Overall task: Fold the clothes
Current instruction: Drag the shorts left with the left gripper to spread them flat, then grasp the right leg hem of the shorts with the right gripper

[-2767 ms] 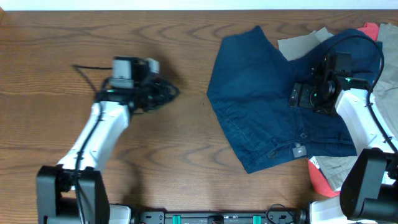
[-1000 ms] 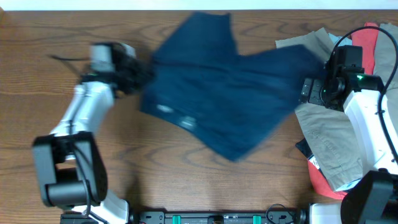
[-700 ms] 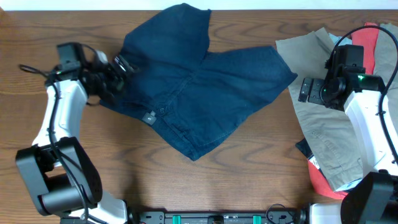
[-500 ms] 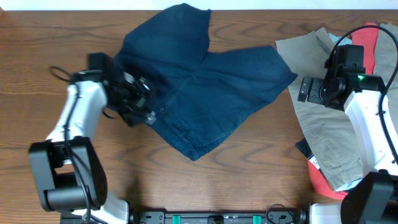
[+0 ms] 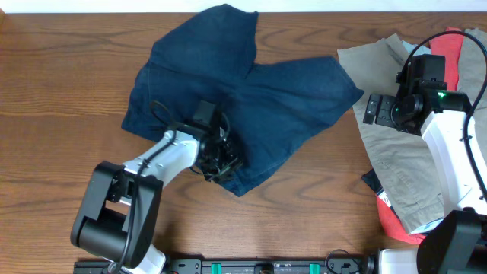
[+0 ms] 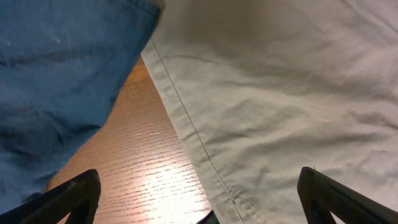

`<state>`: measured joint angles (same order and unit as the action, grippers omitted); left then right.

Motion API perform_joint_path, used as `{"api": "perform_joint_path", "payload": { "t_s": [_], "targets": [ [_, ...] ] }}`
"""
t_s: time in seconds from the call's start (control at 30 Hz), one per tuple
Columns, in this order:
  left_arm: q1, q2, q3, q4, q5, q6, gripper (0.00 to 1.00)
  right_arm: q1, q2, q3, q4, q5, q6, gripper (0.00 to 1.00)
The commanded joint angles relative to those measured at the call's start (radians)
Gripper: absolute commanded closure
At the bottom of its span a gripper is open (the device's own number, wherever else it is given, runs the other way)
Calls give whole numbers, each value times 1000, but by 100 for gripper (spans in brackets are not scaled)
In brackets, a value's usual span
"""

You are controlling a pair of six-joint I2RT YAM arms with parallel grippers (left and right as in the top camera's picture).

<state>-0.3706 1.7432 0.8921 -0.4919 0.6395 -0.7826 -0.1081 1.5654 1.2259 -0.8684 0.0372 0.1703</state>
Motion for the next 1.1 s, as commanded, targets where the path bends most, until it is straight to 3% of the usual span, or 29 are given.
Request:
{"api": "perform_joint_path", "payload": {
  "t_s": [0.0,0.17,0.33,0.5,0.67,0.73,0.8,0.87,1.07],
  "targets": [
    [-22,2,-11,-16,-133,-64,94,5,-8,12,-7,-16,-14,2],
    [57,1,-11,-200,-186,13,94,4,-8,12,-16,-38,-15,10],
    [295,-2,-11,-440,-402,182,94,8,-7,2,-14,-230,-38,17],
    [552,-2,-11,-465,-398,275,94,63,13,-27,-38,-391,-37,22],
    [687,-2,-11,-467,-344,301,92,171,60,-69,-112,-512,-37,25],
    [702,-2,-11,-473,-341,304,83,221,81,-83,-151,-517,-15,24],
    [702,-2,-11,-484,-340,304,55,274,104,-98,-191,-516,29,20],
    [700,-2,-11,-512,-335,304,34,313,119,-111,-221,-516,74,18],
    [700,-2,-11,-623,-335,304,25,368,126,-178,-244,-516,168,15]
  ]
}}
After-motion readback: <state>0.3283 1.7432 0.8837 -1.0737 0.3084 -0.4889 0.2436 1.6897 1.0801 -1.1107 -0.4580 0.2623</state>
